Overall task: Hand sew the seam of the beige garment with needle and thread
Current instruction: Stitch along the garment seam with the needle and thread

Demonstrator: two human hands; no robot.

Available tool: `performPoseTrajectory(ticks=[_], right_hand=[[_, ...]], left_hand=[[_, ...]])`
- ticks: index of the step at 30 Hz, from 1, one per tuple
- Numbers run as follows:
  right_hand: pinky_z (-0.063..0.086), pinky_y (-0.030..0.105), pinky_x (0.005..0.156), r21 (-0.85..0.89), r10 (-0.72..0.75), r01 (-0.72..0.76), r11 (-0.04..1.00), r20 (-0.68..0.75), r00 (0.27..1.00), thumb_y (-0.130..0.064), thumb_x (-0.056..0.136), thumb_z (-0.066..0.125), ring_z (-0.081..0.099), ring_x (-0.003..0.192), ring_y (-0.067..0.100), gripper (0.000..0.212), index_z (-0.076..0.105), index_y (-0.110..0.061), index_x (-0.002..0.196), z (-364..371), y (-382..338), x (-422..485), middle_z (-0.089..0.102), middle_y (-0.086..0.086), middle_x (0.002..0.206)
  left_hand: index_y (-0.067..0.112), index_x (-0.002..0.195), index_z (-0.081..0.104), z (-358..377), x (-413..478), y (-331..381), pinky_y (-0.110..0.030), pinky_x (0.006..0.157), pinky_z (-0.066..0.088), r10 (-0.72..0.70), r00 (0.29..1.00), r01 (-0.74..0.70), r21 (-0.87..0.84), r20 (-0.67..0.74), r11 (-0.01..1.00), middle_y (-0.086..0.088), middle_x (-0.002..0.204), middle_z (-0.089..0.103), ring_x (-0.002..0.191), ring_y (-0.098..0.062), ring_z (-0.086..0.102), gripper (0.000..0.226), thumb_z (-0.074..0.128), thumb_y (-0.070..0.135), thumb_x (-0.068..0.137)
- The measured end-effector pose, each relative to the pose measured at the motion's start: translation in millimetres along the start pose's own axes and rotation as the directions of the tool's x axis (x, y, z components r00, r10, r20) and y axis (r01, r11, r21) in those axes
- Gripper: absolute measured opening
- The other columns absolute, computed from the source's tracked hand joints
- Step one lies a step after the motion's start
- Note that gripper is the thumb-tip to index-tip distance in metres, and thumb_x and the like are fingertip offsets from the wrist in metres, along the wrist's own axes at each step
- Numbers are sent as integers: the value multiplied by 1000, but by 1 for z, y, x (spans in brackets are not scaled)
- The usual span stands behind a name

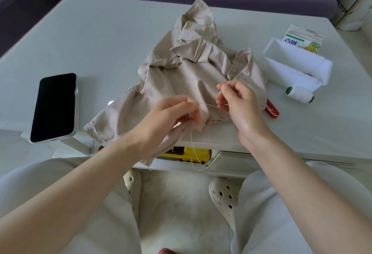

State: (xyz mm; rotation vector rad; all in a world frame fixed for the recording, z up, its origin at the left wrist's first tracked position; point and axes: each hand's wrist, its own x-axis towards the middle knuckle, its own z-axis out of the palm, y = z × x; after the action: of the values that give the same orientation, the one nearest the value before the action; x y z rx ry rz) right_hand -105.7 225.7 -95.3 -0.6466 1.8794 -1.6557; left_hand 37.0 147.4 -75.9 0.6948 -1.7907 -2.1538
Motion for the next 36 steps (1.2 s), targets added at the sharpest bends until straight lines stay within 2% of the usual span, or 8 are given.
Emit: performPoseTrajectory(ticks=[6,8,11,15,20,25,31,36], right_hand=[[49,21,65,14,64,-63,998,-81,995,-10,101,39,54,58,5,24,54,-18,85,-7,2,9,54,-10,55],[43,21,54,65,95,-89,994,-88,992,-9,101,36,44,47,3,26,54,-19,84,-9,2,9,44,-9,57],[26,20,49,-86,70,-78,993,-90,994,-15,99,38,30,41,2,28,55,-24,79,-8,3,8,34,-14,47],[31,16,49,-292,47,-29,956,52,998,-25,99,45,40,48,0,20,59,-23,84,-3,3,-4,44,-13,55],[35,11,52,-499,-129,183,847,141,982,-22,100,42,47,52,-2,22,58,-16,86,3,11,-15,52,-10,63],[31,29,63,-680,-128,178,711,124,984,-25,102,35,49,68,9,27,58,-19,89,-1,16,-10,54,-13,71],[39,12,53,-360,-130,184,914,170,977,-21,103,33,57,58,-1,28,55,-19,87,2,7,-23,67,-9,67],[33,8,40,-137,11,38,990,340,940,-13,103,33,47,41,-3,29,54,-11,83,10,-3,-34,58,-13,59]], left_hand=[[17,73,67,-10,1,-1,-22,64,48,54,995,-46,-96,86,994,-1,61,56,64,-18,54,25,51,25,90],[19,73,69,-8,0,-4,-24,60,41,28,993,-22,-48,116,999,-1,56,49,57,-18,45,26,49,26,89],[17,77,68,-9,0,-6,-25,61,41,3,996,-10,79,88,997,-1,53,42,54,-17,39,25,52,27,94],[10,82,67,-12,3,-6,-26,64,43,14,1000,-15,99,11,995,-6,55,43,54,-15,44,27,47,22,97],[8,75,61,-15,4,-2,-22,58,48,50,996,-61,-146,-78,987,1,53,41,49,-12,43,19,56,19,90],[16,63,63,-20,3,3,-21,54,43,74,991,-105,-320,-108,942,3,53,34,49,-12,35,22,53,23,82],[8,81,54,-8,0,-12,-16,47,30,153,976,-140,89,-156,986,7,50,39,46,-7,32,15,46,-4,85],[0,92,53,3,-3,-16,-10,49,38,189,976,-173,140,-111,975,-13,60,49,47,-7,47,10,47,-8,92]])
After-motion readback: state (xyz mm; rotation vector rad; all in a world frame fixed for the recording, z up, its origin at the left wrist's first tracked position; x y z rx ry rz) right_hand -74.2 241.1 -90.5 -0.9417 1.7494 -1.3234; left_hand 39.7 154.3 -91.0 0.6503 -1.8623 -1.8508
